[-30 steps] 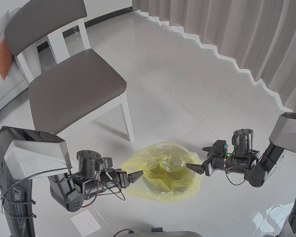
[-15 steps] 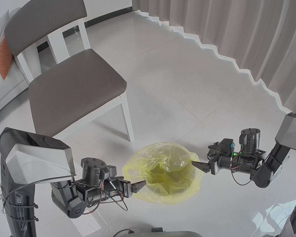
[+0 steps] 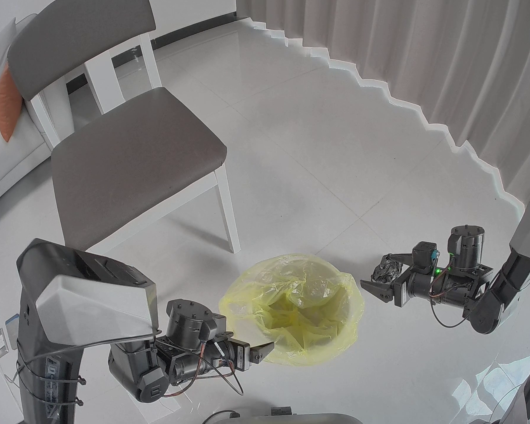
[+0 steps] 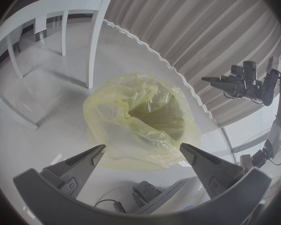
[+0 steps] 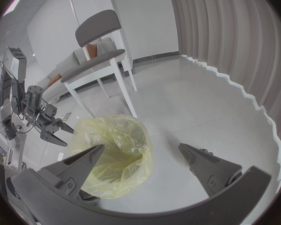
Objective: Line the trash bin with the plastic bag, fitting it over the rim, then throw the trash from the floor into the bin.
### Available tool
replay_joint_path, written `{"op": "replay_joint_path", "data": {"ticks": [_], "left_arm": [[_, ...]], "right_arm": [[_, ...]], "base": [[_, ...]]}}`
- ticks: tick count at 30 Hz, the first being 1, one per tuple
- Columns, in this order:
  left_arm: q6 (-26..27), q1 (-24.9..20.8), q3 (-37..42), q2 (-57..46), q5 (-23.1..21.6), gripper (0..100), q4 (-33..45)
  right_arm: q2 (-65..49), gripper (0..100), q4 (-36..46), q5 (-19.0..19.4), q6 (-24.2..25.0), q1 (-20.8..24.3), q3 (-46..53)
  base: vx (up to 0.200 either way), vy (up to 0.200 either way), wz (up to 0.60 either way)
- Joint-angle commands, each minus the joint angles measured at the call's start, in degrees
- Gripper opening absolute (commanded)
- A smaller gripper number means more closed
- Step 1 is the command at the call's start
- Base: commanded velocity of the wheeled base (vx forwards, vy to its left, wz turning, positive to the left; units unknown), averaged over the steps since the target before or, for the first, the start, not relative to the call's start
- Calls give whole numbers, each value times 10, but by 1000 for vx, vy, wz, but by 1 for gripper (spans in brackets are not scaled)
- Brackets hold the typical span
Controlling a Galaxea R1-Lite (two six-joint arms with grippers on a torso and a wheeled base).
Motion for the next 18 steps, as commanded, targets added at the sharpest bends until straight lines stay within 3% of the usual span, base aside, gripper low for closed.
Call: {"op": "replay_joint_path", "data": {"ticks": [1, 12, 13, 18], "left_arm": [[0, -7, -11, 21, 2, 100, 0], [1, -9, -42, 33, 1, 100, 3], [1, -10, -43, 33, 1, 0, 3], [0, -11, -48, 31, 1, 0, 30]], "right_arm": [[-9, 100, -2, 13, 0, -8, 12], [-14, 100, -3, 32, 0, -15, 20], [-14, 100, -3, 32, 0, -15, 20], [-14, 100, -5, 33, 1, -16, 28]], "base": [[0, 0, 0], [0, 0, 0], [0, 0, 0], [0, 0, 0]]}}
